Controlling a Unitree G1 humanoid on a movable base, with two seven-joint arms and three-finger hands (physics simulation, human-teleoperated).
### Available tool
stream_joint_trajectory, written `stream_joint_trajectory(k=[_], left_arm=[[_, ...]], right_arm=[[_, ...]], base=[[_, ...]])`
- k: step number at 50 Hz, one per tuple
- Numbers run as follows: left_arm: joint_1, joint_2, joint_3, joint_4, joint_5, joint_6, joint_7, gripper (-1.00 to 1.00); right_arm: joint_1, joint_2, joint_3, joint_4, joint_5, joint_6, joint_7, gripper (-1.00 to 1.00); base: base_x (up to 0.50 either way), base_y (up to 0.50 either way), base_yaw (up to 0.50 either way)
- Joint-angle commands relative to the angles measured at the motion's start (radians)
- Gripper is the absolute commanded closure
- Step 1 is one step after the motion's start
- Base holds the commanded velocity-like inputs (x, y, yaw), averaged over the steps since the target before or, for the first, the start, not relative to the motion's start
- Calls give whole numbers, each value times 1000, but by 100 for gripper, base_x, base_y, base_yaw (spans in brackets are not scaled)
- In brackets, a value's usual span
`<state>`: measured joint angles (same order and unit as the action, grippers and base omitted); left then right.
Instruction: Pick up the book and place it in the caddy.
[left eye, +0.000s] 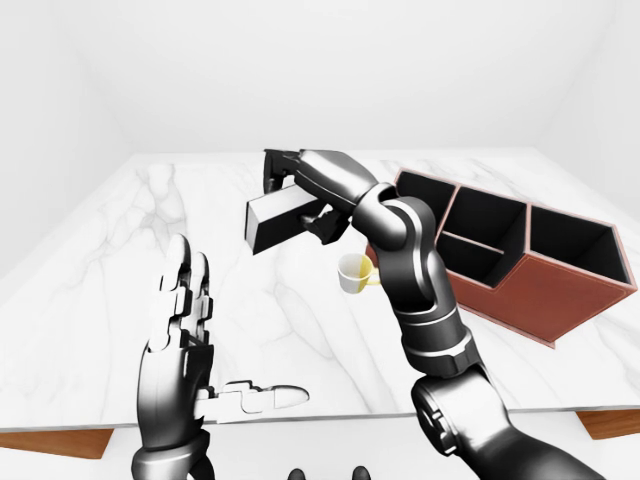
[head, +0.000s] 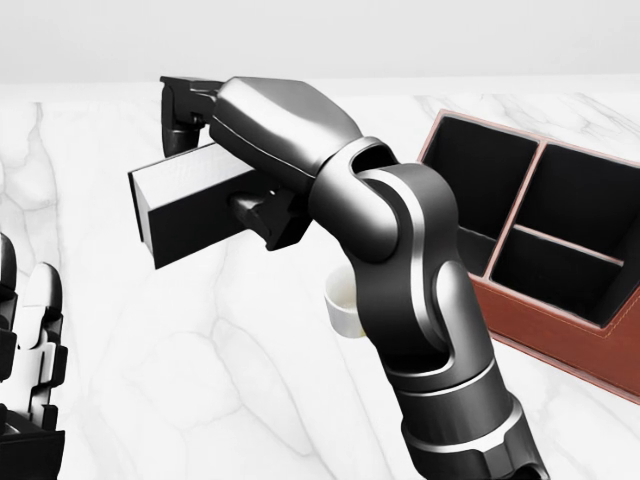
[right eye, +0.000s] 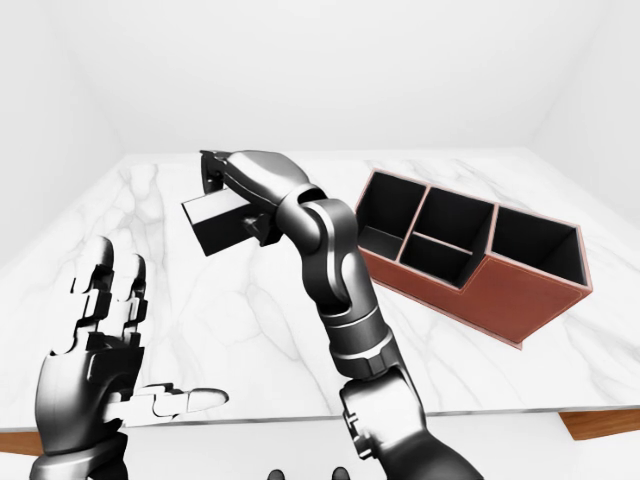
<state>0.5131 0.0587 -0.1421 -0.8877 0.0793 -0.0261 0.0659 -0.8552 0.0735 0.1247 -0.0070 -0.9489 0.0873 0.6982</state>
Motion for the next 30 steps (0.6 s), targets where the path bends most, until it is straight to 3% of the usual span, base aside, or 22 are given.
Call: stream_joint_trajectory(k=[1, 30], left_arm=[[-1, -2, 2, -3, 0, 3, -3, -100], [-1, -3, 2, -3, 1, 3, -4, -100]], right_arm=[[4, -26, -19, -25, 25, 0, 0, 100], [4, -30, -15, -26, 32, 0, 0, 100]], base=[[0, 0, 0], [0, 0, 0]])
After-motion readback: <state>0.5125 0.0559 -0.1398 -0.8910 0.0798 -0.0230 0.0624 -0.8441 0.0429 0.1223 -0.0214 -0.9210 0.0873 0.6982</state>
